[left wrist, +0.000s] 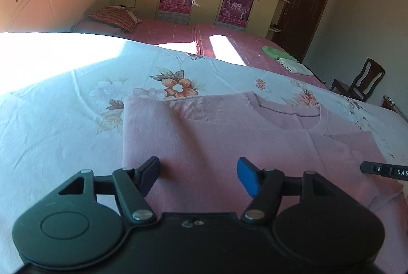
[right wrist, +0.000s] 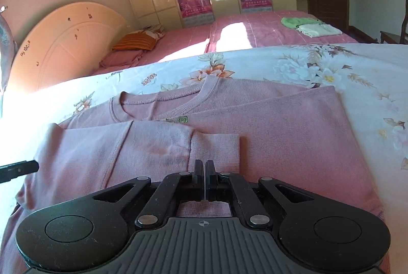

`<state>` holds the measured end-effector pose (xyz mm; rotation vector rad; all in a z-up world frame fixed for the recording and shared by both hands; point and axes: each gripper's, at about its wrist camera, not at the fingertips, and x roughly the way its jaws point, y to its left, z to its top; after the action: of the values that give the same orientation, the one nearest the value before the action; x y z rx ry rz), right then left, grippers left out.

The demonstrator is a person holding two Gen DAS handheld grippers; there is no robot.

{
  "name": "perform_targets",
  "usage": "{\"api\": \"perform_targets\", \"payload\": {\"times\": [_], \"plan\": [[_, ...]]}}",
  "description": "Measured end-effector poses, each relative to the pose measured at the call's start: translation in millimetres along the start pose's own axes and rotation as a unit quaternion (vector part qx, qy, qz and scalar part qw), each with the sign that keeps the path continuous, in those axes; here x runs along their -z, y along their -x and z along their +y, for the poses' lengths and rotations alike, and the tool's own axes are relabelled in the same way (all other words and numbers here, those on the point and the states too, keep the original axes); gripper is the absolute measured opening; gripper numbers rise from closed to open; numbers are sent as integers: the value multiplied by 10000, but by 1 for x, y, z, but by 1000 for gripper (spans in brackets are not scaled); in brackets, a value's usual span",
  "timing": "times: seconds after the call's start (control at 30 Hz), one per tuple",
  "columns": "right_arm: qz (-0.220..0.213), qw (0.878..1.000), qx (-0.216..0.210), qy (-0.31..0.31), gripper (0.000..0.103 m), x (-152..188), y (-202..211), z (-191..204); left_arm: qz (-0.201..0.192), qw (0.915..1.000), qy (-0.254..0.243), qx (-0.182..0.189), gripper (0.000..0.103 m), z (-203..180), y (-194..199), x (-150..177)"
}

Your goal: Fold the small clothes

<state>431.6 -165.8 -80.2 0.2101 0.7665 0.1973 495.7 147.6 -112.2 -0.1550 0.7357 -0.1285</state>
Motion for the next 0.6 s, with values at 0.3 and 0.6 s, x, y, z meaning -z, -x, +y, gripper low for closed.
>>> {"api": "perform_targets", "payload": {"times": [0.3,0.6], "plan": [[-125,9996,152,221,0,-30,-33,2,-141,9996,188,-179,57,19,-28,-38],[145,9970,-116,749,5,-16,-64,46,113,9939,-1092,31,73,-25,-48,-3]]}}
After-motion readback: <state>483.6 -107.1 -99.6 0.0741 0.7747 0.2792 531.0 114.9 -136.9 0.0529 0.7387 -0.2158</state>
